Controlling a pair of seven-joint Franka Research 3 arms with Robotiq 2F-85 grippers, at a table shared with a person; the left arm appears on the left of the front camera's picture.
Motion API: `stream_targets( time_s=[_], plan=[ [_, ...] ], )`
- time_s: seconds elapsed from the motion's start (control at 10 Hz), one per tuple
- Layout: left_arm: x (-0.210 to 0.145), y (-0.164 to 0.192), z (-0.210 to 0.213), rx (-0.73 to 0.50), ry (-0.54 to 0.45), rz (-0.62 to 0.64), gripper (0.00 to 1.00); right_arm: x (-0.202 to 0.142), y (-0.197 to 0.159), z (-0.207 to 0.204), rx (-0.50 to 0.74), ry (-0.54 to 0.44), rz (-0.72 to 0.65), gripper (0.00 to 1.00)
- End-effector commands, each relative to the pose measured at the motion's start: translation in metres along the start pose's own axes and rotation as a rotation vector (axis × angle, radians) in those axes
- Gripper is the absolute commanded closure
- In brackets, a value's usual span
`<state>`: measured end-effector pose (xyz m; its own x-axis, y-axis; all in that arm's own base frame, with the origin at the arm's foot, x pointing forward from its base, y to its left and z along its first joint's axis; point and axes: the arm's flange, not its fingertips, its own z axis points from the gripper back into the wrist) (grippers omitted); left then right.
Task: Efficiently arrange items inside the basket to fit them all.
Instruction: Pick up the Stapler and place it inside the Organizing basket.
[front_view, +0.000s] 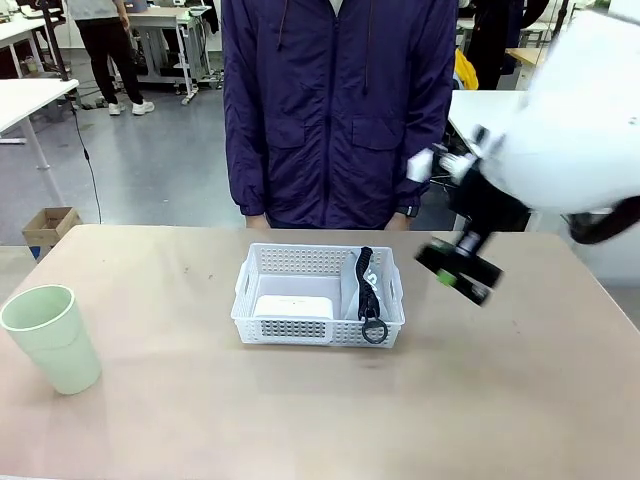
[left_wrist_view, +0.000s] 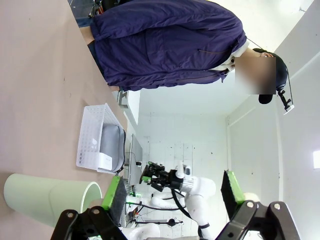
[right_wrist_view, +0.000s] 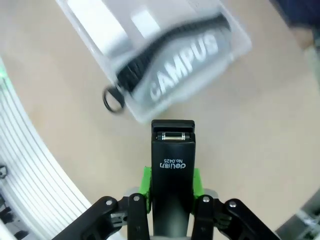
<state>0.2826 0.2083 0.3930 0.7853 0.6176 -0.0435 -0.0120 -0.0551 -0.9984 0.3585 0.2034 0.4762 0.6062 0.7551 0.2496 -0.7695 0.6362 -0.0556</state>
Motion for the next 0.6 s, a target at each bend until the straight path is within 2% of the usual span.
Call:
stream_targets(
  time_s=[0.0,0.2,0.4,0.5],
  plan=[
    [-0.004,-0.001,-0.001,-0.014,0.002,-0.014,0.0,0.074,0.02,0.0,-0.074,-0.004,0.011,0.63],
    [-0.004,-0.001,-0.001,-0.014,0.002,-0.014,0.0,0.13,0.042,-0.011,-0.074,-0.053,0.071,0.63],
    [-0.004,-0.001,-0.001,-0.014,0.002,-0.014,0.0,0.177,0.05,-0.028,-0.124,-0.051,0.081,0.63],
    [-0.004,-0.001,-0.001,-0.014,0.002,-0.014,0.0,0.193,0.045,-0.049,-0.101,-0.021,0.078,0.63]
  ],
)
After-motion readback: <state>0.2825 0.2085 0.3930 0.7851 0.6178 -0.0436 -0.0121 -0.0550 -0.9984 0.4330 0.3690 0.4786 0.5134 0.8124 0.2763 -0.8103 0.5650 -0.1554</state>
